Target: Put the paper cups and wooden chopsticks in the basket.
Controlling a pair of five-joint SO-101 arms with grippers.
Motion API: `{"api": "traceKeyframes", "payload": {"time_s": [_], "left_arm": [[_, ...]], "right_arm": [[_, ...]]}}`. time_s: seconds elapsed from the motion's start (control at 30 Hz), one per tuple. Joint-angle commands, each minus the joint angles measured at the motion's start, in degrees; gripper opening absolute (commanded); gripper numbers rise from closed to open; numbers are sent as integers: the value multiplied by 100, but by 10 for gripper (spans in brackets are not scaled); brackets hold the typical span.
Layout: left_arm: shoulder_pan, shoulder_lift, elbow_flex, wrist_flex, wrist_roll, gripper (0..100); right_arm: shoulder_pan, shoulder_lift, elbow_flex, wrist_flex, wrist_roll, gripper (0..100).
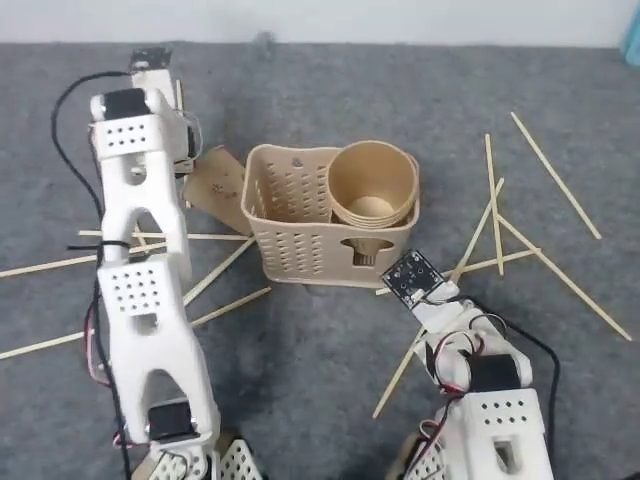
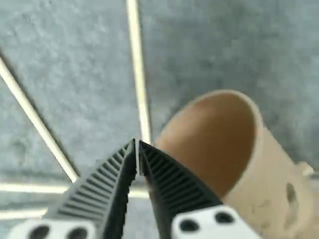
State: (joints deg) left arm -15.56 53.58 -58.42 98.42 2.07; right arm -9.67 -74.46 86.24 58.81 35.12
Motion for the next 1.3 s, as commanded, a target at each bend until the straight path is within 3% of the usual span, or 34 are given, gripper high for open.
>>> {"api": "traceKeyframes", "payload": {"time_s": [0.0,0.37,0.7,1.27], "left_arm": [[510,-1380,1103,220,-79,13],[1037,-2831,3125,185,-62,13],[1002,-2963,2958,114,-35,13],[1829,-3921,2941,-158,1169,13]], "right_arm": [[-48,-66,-35,-75,44,9],[-48,-66,-35,-66,53,9],[-48,-66,-35,-57,53,9],[-48,-66,-35,-57,62,9]]}}
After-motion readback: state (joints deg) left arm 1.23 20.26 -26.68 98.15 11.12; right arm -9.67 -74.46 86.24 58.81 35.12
